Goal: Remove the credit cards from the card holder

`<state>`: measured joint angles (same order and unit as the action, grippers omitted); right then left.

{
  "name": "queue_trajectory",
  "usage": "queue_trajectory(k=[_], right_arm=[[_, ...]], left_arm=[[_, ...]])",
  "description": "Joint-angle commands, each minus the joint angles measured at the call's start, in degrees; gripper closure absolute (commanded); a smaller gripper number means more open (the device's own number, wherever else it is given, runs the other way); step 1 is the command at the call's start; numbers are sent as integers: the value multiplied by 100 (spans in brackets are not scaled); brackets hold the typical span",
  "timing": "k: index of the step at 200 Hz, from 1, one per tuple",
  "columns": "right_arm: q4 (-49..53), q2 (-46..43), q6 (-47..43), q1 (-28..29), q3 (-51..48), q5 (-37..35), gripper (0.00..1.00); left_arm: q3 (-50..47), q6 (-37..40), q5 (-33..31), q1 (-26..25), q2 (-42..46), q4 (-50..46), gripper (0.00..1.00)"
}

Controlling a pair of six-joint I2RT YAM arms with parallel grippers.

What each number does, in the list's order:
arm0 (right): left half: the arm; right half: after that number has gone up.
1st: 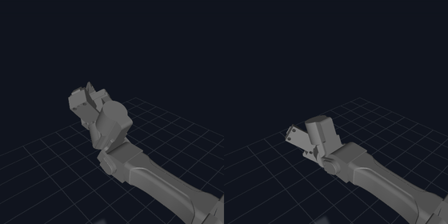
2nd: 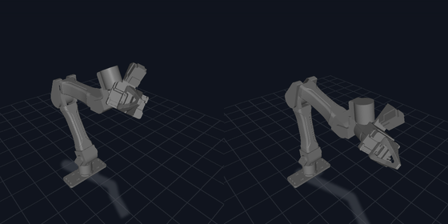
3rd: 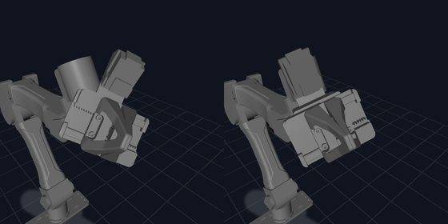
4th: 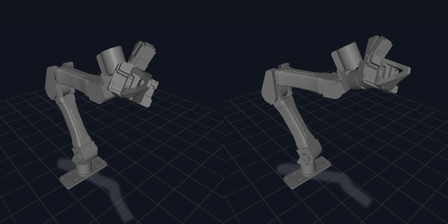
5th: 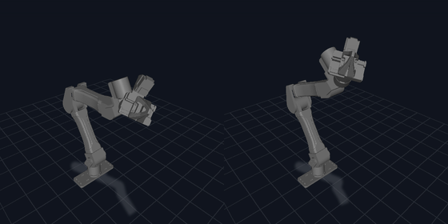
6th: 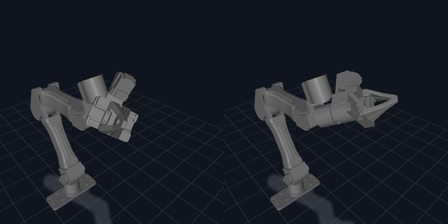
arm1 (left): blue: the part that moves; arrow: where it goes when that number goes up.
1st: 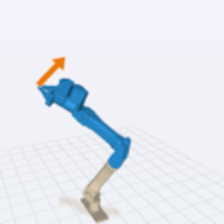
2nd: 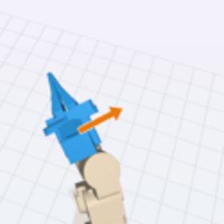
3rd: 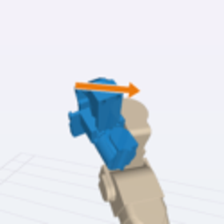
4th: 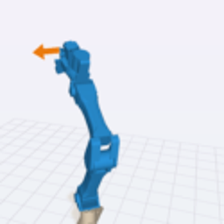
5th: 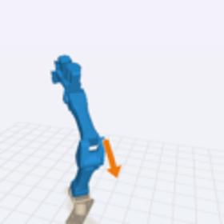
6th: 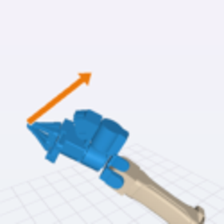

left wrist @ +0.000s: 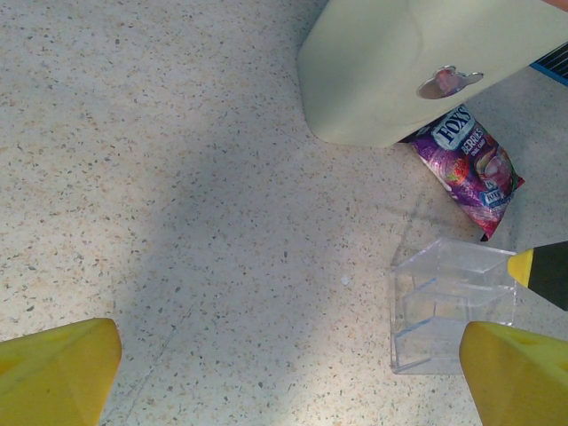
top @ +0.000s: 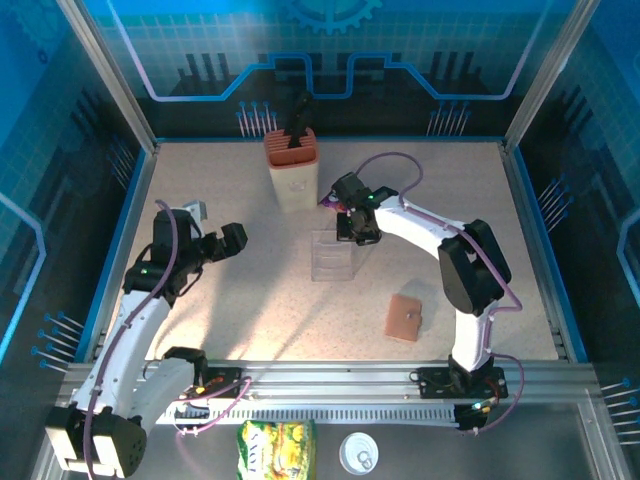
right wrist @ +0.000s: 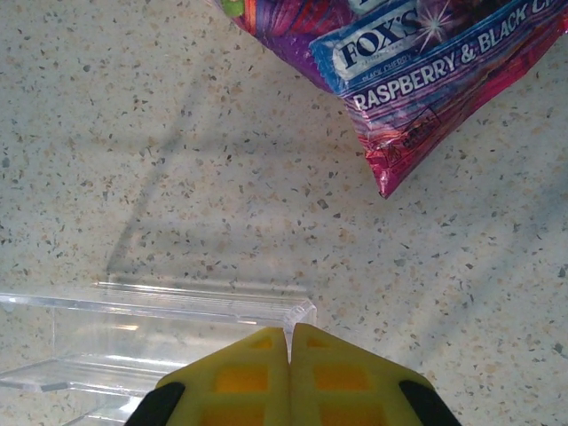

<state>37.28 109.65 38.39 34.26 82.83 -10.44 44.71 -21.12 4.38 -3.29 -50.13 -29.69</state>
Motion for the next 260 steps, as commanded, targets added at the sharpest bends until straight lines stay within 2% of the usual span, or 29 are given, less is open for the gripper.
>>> queue_trajectory(k=[1,61,139,195,216,260], right_arm=[[-36,77,98,-65,-42,41,93],[90,-315,-11,-60,-18,-122,72],[261,-1204,-235,-69,-243,-73,69],[704,-2279,-411,-69,-1032,-73,65],[964,-2849,-412,-82,-1539,-129,58],[1606,-4180,-135,-191,-2734,-195,31]], left_arm=[[-67,-135,107,-23,22,15,1],[-68,-132,129,-23,10,26,1],[-80,-136,126,-23,-30,42,1],[-37,-138,162,-23,-96,51,1],[25,-108,228,-31,-153,40,1],[1,-220,476,-70,-301,176,1]])
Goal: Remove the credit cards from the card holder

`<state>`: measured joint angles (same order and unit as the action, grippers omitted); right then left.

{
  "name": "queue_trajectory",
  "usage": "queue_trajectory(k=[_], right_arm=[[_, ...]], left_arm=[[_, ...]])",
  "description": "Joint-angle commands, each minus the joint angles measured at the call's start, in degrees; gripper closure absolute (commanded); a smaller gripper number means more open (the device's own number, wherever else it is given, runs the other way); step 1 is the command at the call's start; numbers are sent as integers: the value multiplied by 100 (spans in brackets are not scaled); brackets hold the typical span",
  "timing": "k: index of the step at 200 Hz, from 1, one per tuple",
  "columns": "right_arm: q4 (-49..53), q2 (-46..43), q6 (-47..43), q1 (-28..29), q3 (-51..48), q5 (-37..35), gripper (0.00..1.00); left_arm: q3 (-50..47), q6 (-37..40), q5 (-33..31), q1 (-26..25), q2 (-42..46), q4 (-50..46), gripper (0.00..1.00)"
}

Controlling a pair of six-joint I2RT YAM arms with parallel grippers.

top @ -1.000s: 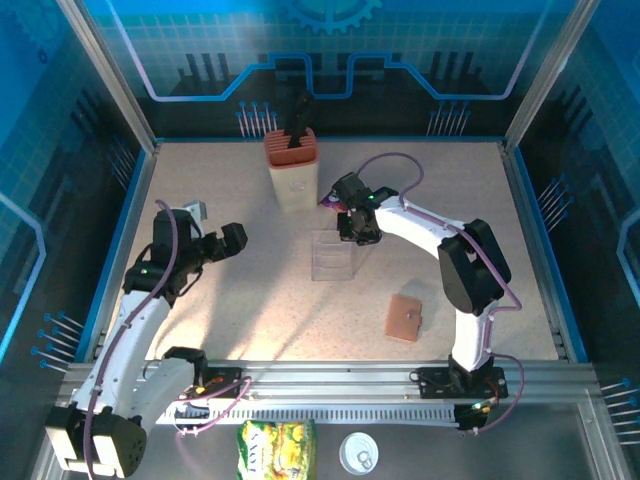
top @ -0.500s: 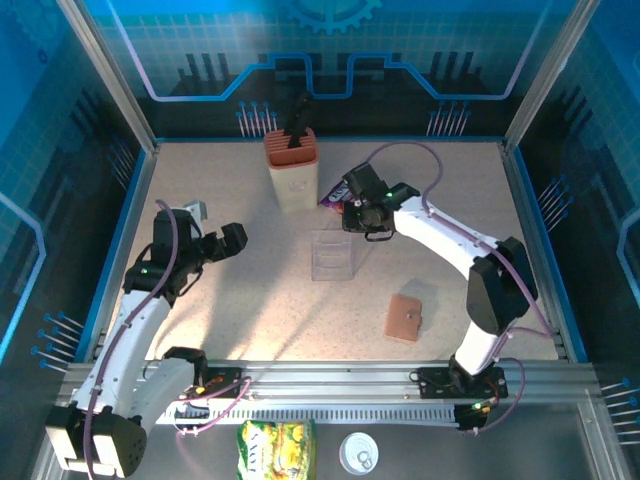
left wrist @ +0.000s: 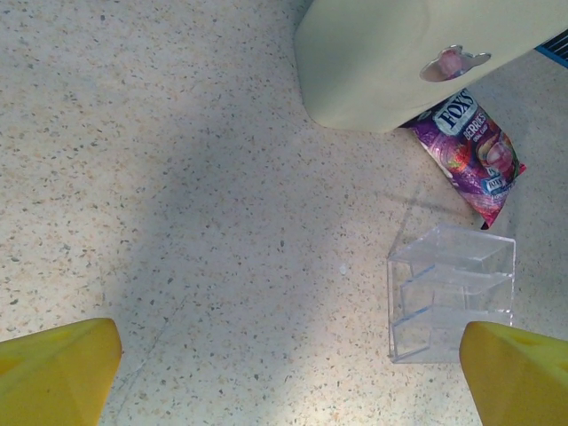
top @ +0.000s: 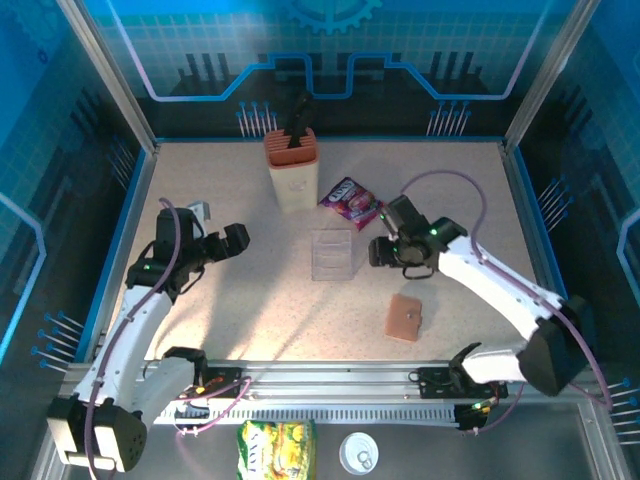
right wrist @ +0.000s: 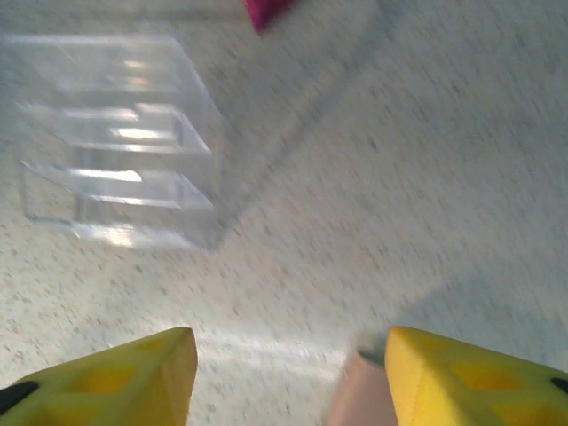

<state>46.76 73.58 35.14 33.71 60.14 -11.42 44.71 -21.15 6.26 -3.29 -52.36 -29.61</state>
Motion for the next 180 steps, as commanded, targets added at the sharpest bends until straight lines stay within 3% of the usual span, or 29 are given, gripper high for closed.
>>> queue_trajectory(k=[1,11,41,52,143,180], right_arm=[[667,-586,202,-137,-493,-97,30],[744,-817,279,-187,-741,-82,18],[669,-1125,546,-321,-1535,263,11],[521,-1101,633,-318,-1729,385,0],[-559,-2,1642,47,-2506,809,0],[-587,-157,1726,98,-2671,750,11]], left_arm=[[-2,-221,292,-73,-80,175,1],[-53,-272,331,-108,-133,254,1],[-179,-492,376,-302,-309,525,1],[-189,-538,359,-400,-379,595,1],[-252,-832,130,-962,-693,866,1],[-297,-860,114,-1048,-706,860,1]])
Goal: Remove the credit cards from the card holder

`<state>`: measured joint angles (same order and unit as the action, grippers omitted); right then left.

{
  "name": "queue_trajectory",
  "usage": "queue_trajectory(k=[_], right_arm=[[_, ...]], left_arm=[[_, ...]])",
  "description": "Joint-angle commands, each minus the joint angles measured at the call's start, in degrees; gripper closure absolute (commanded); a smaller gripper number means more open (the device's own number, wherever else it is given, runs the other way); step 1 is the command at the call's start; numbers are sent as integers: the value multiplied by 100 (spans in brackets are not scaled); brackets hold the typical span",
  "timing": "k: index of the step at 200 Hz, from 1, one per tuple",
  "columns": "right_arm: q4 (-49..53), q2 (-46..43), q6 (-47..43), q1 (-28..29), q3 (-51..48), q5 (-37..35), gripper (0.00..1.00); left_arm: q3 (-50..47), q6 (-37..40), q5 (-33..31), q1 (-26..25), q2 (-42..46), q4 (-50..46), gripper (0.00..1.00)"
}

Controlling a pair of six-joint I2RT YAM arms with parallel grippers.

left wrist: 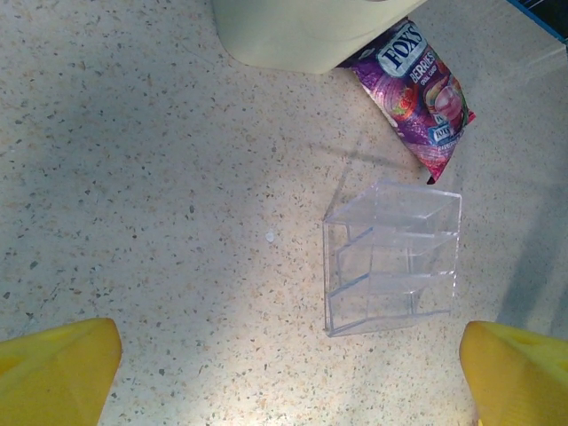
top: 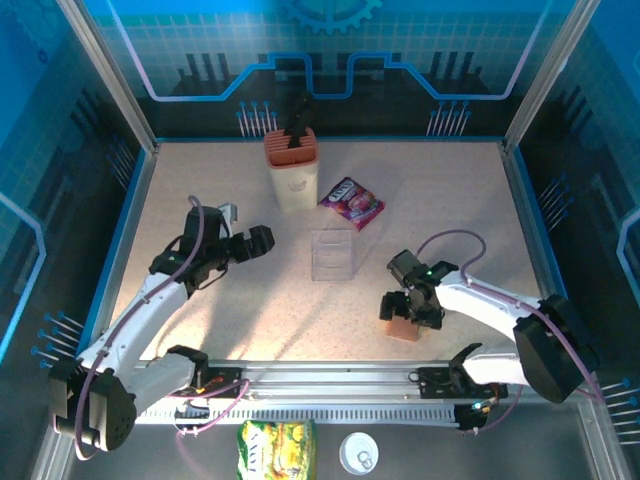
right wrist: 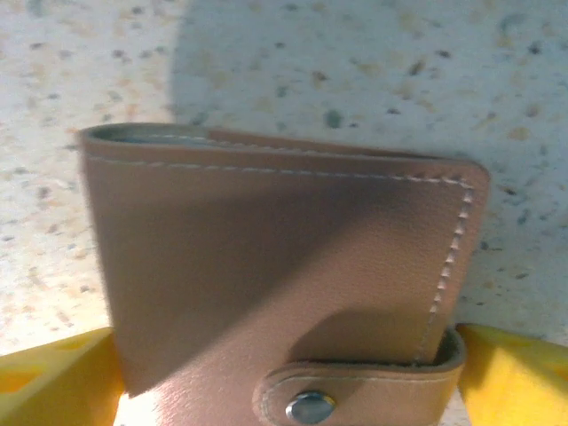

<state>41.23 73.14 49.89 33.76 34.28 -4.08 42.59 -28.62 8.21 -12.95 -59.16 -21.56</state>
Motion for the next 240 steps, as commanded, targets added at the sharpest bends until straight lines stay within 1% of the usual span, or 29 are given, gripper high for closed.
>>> queue_trajectory(k=[1,17,51,88,105,132,142,147,172,209,240], right_arm=[[-31,-124,250,95,-82,9,11],[46,-151,199,122,-48,-73,15],[161,-127,141,216,124,-144,18],[201,78,159,556,557,-175,20],[177,341,205,812,849,-181,20],[114,895,349,1392,1444,-211,20],[58,1112,415,1611,1574,-210,20],[23,1246,439,1722,1823,-202,20],[-95,1936,507,2145,2387,-176,18],[-315,2732,565,2440,2946,-164,18],[-370,2997,526,2459,3041,-149,17]], left_arm=[[-89,-115,-81,-84,-26,56,1],[-118,-142,-89,-120,-21,50,1],[-237,-315,-97,-186,0,81,1],[-449,-583,-117,-352,135,157,1],[-575,-745,-122,-433,202,199,1],[-710,-953,-157,-599,299,191,1],[-758,-1033,-179,-692,350,195,1],[-781,-1069,-174,-752,376,211,1],[-855,-1243,-178,-1072,368,280,1],[-979,-1574,-225,-1529,179,435,1],[-1196,-2021,-249,-1759,150,758,3]])
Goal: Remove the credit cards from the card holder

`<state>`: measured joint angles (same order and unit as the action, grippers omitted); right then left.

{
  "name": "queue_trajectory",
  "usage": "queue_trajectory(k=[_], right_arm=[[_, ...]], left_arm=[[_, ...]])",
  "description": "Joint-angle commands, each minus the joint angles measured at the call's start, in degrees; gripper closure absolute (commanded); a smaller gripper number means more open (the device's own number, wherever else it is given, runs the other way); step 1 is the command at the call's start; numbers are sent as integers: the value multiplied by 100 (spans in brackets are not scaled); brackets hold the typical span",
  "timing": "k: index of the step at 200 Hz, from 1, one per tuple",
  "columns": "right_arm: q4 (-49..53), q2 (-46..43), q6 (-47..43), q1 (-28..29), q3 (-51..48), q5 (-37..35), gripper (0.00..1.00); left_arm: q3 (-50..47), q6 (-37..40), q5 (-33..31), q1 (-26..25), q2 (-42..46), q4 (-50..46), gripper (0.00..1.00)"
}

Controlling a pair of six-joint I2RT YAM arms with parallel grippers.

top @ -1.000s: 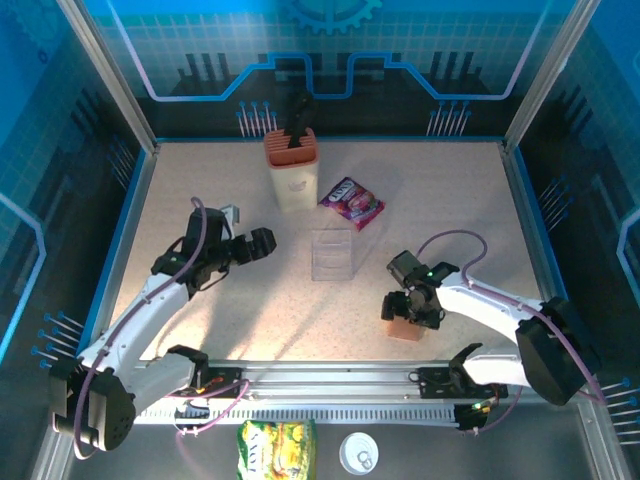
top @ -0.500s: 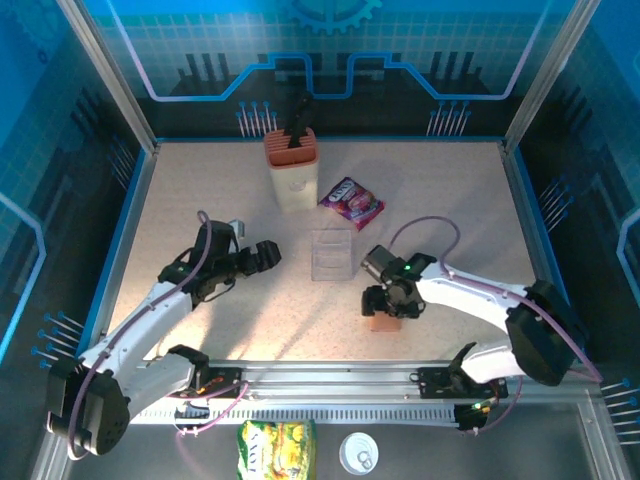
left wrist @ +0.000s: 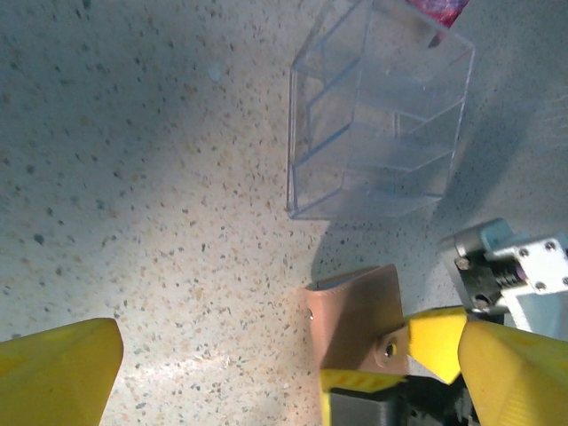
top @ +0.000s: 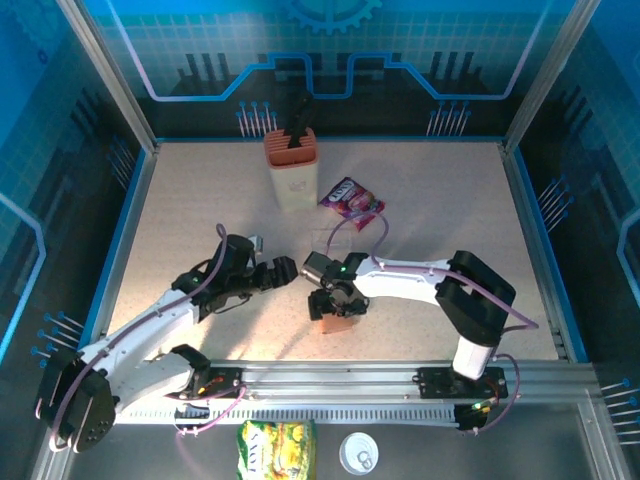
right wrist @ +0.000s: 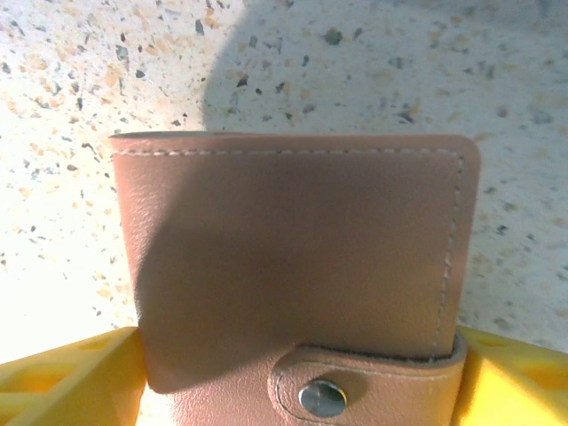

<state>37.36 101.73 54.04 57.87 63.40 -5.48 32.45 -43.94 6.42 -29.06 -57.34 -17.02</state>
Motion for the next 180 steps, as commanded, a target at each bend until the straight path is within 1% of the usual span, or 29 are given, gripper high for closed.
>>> queue_trajectory(k=[1,10,30,51,62,79,97,106,139,157,180], right_arm=[[16,137,108,49,129,-8,17],[0,120,92,51,112,-15,16],[15,28,75,49,113,-11,12],[47,-219,21,45,113,-26,8],[49,-385,-26,49,66,-37,8],[87,-664,-51,19,-62,-69,8],[87,-973,-75,-78,-299,-93,9],[87,-1133,-127,-156,-440,-67,10],[80,-1572,-351,-604,-834,262,14],[57,-1690,-506,-790,-925,408,17],[-103,-1672,-930,-891,-942,747,20]], left_arm=[[-188,-504,-70,-155,-31,317,3],[-240,-614,-70,-202,-45,397,4],[-287,-747,-81,-316,-109,496,4],[-300,-823,-117,-435,-171,524,5],[-312,-960,-187,-485,-181,514,4],[-430,-1282,-100,-492,-170,736,5],[-523,-1536,-85,-567,-181,926,8],[-552,-1622,-81,-611,-206,969,11],[-720,-1892,267,-728,-451,1494,30],[-755,-2001,333,-919,-603,1690,41],[-795,-2131,342,-1151,-806,1903,53]])
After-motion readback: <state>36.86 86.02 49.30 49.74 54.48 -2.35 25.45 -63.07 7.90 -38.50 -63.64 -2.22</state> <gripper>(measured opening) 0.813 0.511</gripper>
